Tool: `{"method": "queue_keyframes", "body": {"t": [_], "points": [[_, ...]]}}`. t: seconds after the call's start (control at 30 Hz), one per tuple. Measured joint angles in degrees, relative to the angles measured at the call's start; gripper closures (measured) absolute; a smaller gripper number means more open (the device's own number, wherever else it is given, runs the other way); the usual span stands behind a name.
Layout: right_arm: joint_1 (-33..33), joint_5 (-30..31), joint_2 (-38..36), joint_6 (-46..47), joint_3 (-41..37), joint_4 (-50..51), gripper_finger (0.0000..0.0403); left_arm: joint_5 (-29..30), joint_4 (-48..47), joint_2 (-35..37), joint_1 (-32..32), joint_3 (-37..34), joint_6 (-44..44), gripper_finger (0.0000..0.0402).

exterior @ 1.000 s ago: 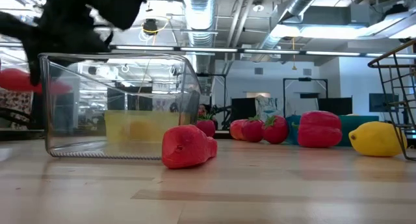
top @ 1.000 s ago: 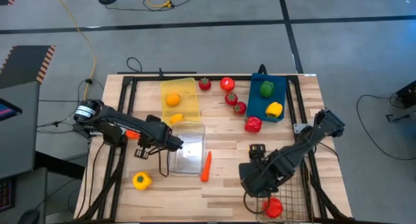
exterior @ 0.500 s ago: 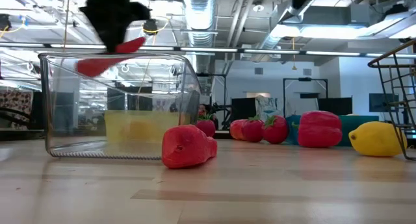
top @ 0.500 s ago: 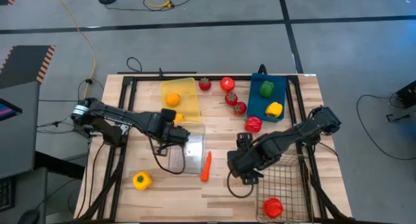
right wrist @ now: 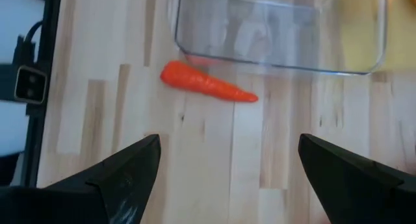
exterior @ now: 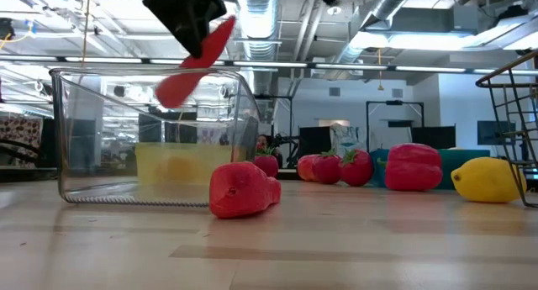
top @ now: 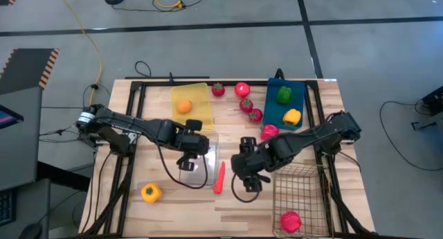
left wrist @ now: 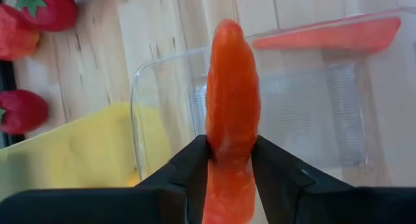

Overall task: Sort produce into baskets
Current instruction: Put the left carrot into the transparent bin, then put the carrot into the transparent bin

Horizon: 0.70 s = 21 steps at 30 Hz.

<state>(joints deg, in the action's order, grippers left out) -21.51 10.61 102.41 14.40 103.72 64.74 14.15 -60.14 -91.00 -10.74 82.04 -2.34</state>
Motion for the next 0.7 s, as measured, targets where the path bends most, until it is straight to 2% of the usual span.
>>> {"method": "queue_keyframes", "body": {"t": [0.23,0.4,0.7], "points": [[1.48,-0.02,0.0,0.01,0.0,-0.76,0.001,0.0,0.8,0.0,0.92,0.0,-0.01,0.0236],[2.2,-0.02,0.0,0.12,0.0,-1.14,0.001,0.04,-2.21,0.17,0.99,-0.02,-0.02,0.0201],[1.76,-0.02,0.31,-4.27,-0.01,-2.07,0.001,0.09,-8.94,0.42,0.99,-0.02,-0.92,0.0201]]}}
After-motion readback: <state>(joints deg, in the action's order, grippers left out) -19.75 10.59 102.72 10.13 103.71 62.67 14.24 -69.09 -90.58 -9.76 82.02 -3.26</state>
